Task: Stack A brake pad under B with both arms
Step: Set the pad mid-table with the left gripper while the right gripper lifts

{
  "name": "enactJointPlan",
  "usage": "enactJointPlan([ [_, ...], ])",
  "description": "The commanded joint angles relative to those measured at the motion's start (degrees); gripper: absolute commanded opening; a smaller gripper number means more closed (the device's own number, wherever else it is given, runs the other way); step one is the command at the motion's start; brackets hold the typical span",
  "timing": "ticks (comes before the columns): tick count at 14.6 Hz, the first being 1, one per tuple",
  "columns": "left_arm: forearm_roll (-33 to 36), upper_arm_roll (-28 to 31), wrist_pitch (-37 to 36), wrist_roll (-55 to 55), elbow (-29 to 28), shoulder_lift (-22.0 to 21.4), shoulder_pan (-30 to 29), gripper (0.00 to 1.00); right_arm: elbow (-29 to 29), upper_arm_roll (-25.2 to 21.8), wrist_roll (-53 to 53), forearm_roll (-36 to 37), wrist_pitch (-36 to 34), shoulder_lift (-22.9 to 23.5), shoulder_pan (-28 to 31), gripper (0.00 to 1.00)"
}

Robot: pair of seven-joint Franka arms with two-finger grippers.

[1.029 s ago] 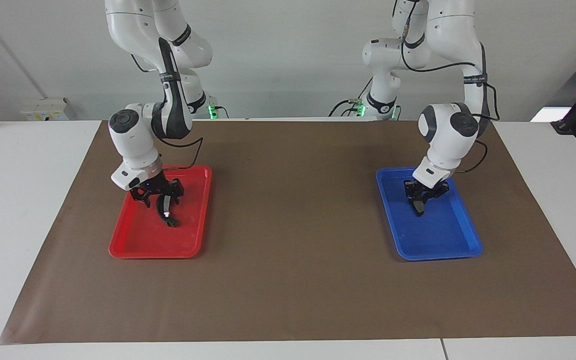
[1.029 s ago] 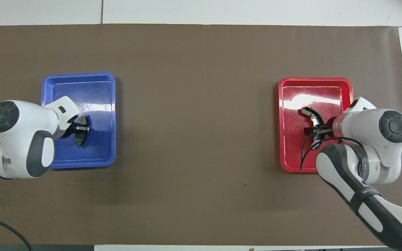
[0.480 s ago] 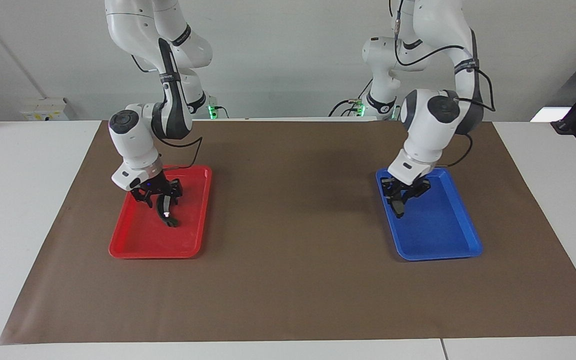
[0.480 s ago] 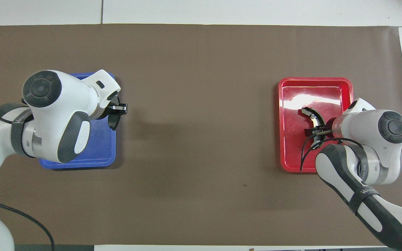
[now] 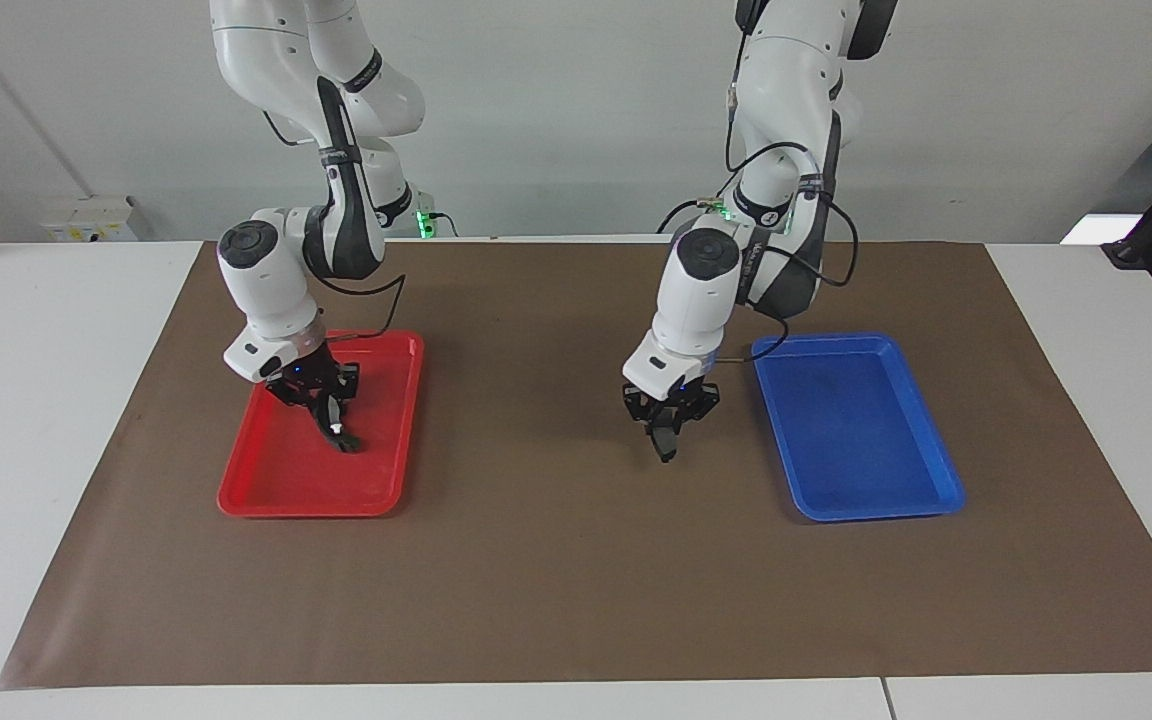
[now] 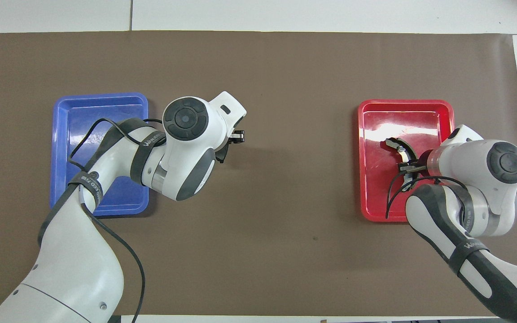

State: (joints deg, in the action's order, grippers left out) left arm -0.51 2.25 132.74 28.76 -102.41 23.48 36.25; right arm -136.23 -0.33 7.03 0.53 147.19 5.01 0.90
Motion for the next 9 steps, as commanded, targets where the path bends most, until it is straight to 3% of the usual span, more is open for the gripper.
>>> enactJointPlan([
  [1,-1.7,1.0,1.4,1.3,4.3,4.2,2.9,0.04,2.2,0.4,-5.2,-0.9,-2.3,-0.7,0.1,0.00],
  [3,-1.8,0.9,2.7,1.2,3.5,4.4,3.3,0.19,6.0,0.4,-8.2,-0.9,-9.7,-1.7,0.0,0.00],
  [4,-1.8,0.9,2.8,1.1,2.9,4.6,3.4,0.37,7.7,0.6,-8.3,-0.9,-13.0,-2.2,0.0,0.00],
  [5,-1.8,0.9,3.0,1.2,2.0,4.3,3.8,0.63,8.7,0.8,-8.4,-0.9,-15.3,-2.6,0.0,0.00],
  [6,-1.8,0.9,2.8,1.2,1.6,4.1,4.2,0.95,9.2,1.1,-8.3,-0.9,-16.7,-3.4,0.0,0.00],
  [7,-1.8,0.9,2.3,1.2,1.6,4.0,4.2,0.99,9.4,1.6,-8.3,-0.9,-17.1,-3.7,0.0,0.00],
  [9,-1.8,1.0,1.9,1.3,1.7,3.9,4.1,0.99,11.0,3.0,-8.5,-0.9,-18.2,-3.6,0.0,0.00],
])
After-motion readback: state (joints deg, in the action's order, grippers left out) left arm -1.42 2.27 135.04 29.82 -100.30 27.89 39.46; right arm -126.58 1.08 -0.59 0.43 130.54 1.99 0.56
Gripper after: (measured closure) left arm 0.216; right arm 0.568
